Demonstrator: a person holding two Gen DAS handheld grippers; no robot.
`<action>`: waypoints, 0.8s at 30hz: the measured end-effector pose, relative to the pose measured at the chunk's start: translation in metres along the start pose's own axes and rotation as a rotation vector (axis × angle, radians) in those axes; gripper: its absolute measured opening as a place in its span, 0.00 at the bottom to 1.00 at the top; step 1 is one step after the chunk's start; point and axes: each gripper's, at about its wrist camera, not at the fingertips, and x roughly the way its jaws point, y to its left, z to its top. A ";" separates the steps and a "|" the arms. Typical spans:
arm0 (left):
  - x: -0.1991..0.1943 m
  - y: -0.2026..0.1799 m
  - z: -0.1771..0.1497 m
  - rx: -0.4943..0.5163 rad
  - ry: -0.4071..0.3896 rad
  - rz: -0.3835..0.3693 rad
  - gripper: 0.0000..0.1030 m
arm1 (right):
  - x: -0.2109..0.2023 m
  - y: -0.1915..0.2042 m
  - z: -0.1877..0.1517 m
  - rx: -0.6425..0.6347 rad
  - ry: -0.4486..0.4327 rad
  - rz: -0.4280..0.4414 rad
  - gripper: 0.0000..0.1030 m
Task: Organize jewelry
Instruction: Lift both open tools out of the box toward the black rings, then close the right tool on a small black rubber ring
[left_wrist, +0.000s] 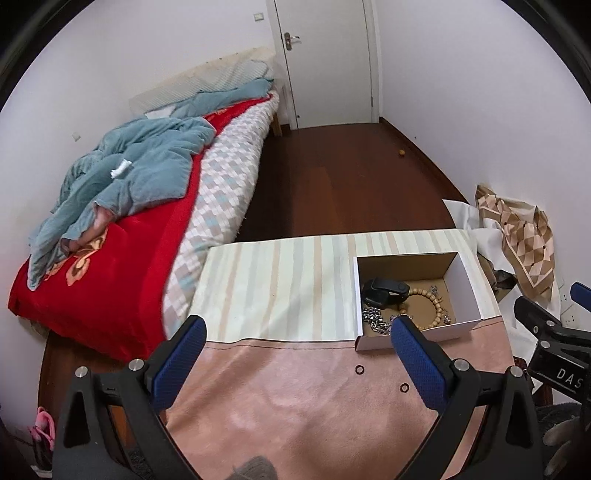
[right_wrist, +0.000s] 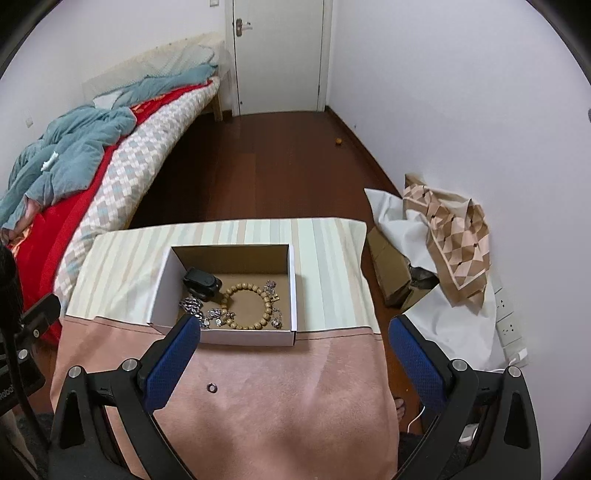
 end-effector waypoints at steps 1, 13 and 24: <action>-0.002 0.001 -0.001 -0.004 -0.004 0.004 0.99 | -0.002 0.000 0.000 0.002 -0.001 0.004 1.00; 0.067 0.024 -0.055 -0.071 0.157 0.109 0.99 | 0.066 0.031 -0.063 0.000 0.159 0.136 0.98; 0.126 0.045 -0.106 -0.049 0.325 0.194 0.99 | 0.142 0.081 -0.119 -0.062 0.231 0.216 0.49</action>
